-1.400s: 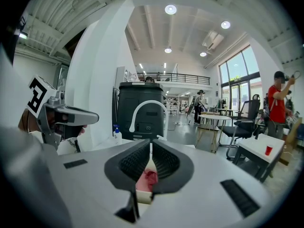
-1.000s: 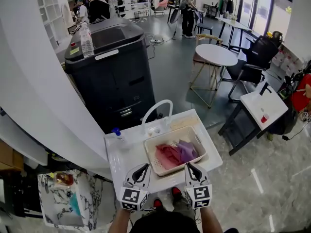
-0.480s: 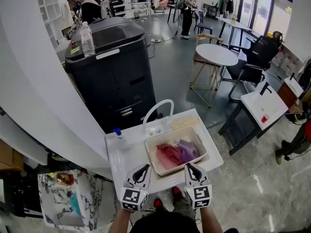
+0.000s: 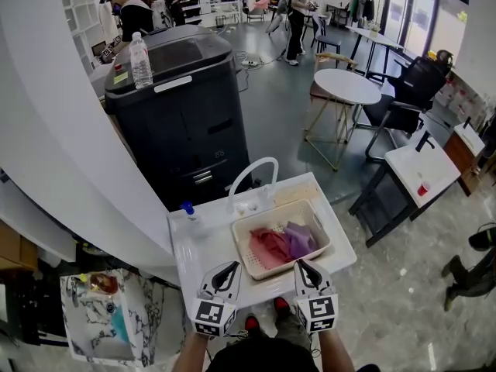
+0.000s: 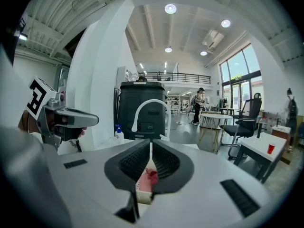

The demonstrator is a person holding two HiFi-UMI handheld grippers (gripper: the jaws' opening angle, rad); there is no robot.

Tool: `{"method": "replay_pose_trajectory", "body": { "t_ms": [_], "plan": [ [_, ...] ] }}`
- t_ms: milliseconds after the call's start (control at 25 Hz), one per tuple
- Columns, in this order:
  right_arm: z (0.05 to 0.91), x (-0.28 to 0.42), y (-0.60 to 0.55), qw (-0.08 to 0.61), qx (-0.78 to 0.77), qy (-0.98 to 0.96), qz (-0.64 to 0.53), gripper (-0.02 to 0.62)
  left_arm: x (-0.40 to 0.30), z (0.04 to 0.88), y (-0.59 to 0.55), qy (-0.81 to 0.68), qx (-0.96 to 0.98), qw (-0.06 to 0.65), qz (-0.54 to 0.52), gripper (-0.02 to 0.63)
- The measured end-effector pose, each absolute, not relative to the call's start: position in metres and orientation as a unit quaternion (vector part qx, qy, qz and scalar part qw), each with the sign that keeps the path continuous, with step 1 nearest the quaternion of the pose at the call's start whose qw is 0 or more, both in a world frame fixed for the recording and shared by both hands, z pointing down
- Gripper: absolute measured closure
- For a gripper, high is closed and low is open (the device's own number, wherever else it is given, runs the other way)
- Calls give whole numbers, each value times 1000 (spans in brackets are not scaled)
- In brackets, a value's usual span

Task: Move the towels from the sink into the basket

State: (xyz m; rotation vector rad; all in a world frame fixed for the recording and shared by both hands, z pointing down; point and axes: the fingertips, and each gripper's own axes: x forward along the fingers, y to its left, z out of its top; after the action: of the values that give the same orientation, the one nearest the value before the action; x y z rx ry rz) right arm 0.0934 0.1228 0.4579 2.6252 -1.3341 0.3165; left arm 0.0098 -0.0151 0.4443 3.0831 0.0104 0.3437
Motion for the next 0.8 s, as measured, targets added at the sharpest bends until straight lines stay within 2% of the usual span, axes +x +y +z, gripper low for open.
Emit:
{"method": "replay_pose_trajectory", "body": {
  "t_ms": [800],
  "plan": [
    [455, 90, 126, 92, 882, -451, 100, 556, 7, 441, -11, 2, 994, 16, 109, 589]
  ]
}}
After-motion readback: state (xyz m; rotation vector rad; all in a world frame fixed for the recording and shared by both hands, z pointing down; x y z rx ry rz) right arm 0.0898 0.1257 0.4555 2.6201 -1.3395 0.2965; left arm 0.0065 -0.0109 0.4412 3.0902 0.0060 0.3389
